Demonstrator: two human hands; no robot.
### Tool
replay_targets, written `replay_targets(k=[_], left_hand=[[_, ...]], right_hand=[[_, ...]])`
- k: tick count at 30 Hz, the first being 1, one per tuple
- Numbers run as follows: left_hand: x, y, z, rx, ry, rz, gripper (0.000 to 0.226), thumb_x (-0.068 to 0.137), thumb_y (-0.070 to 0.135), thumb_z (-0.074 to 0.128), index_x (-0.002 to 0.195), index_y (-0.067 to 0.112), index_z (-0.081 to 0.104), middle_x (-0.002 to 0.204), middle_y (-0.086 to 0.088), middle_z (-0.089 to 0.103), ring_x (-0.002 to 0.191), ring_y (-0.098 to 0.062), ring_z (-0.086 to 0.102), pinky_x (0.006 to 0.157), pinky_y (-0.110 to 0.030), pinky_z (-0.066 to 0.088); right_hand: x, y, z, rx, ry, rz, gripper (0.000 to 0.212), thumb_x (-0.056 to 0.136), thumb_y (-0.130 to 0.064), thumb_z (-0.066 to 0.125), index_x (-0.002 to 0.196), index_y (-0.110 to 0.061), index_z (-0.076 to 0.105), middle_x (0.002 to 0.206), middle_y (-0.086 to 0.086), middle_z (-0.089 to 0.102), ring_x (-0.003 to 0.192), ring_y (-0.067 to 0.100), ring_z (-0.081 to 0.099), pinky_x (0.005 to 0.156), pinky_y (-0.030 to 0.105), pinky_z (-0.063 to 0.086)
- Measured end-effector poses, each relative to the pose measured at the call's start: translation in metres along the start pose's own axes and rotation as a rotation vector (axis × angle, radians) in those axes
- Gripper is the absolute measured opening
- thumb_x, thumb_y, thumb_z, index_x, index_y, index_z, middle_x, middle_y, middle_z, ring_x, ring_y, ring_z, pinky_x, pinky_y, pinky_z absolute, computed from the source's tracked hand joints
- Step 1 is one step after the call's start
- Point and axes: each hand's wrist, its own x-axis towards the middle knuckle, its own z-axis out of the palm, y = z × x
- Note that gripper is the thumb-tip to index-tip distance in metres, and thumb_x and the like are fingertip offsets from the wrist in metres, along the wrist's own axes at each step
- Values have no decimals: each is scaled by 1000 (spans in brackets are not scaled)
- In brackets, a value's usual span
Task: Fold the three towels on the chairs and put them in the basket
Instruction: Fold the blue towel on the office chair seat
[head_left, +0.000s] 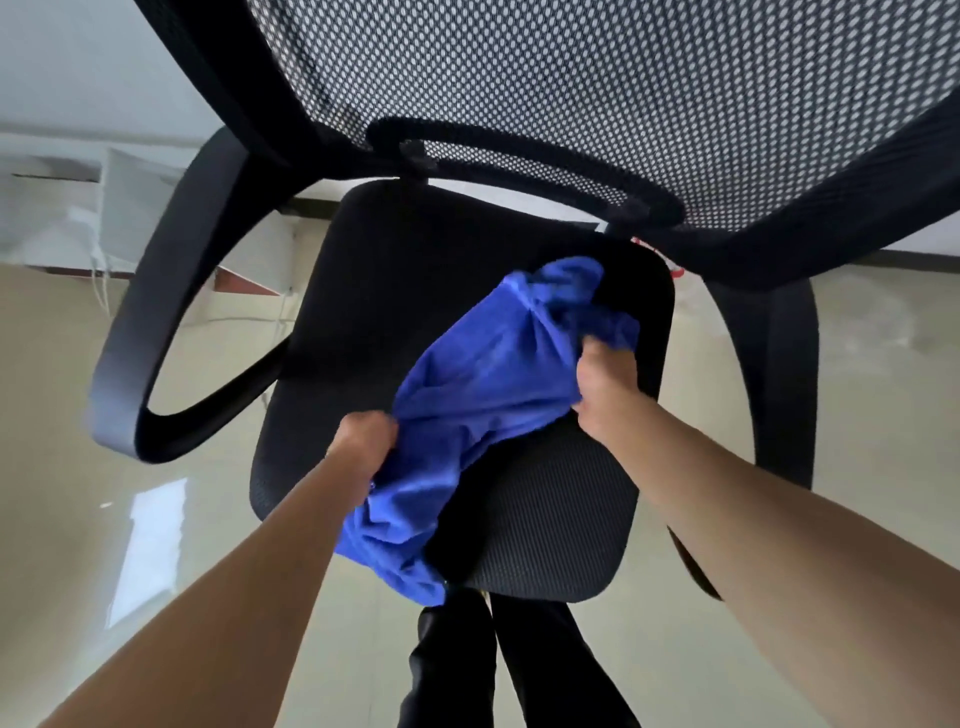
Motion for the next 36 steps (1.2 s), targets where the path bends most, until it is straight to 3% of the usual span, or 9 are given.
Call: replay_targets(k=[6,11,14,17,21,25,30,33,36], left_hand=[[-7,35,9,3,125,238,22,75,24,63,93,12,61,82,-9,62,76,-29,60,66,-32,45],[-8,84,47,673,223,872,74,72,28,72,138,29,40,129,-6,45,117,-27,44,94,-41,42],[1,90,72,1117,293,994,64,78,29,69,136,29,42,136,-7,37,122,-29,37,99,-39,36],[2,87,70,975,341,965,37,84,18,59,121,20,58,121,-8,50,113,-30,44,93,-38,37],[16,88,33,112,145,638,19,77,9,50,93,1,59,75,-10,61,70,-32,59,57,-29,41],[38,81,-7,-307,99,376,34,93,20,49,115,-6,53,75,-17,64,46,-16,61,41,-19,41],[30,66,11,-271,181,418,78,60,69,71,99,2,59,73,-1,60,60,-15,55,56,-26,41],[28,53,33,236,205,540,34,70,45,74,85,19,58,76,2,64,71,-20,59,59,-27,40],[28,45,29,195,201,487,22,81,29,67,70,14,56,68,-4,61,67,-27,57,58,-29,41]], right_hand=[[-14,48,-57,-559,-33,160,26,84,-24,62,96,-1,64,81,12,63,74,27,62,71,39,52],[5,27,-65,-305,126,-92,34,75,-42,72,86,-10,70,75,6,67,67,22,60,62,31,47],[20,13,-60,-300,125,-141,32,74,-39,76,85,-9,71,78,7,69,69,23,62,69,34,52],[27,8,-55,-313,78,-61,13,74,-18,76,80,-15,65,68,7,59,60,22,53,61,32,46],[37,6,-60,-294,143,-145,16,75,-17,64,60,-12,65,62,4,53,60,21,48,55,36,43],[32,9,-58,-304,191,-169,22,80,-30,65,70,-10,67,72,3,68,70,24,66,66,39,55],[26,-6,-21,-366,-43,-188,58,73,-70,60,71,-12,66,72,7,72,72,25,71,75,41,56],[26,-11,6,-503,-115,-340,52,69,-53,68,70,-1,66,71,16,70,67,31,66,73,48,57],[30,-11,9,-602,-72,-383,30,79,-30,61,64,-3,59,70,18,64,66,31,61,70,47,53]])
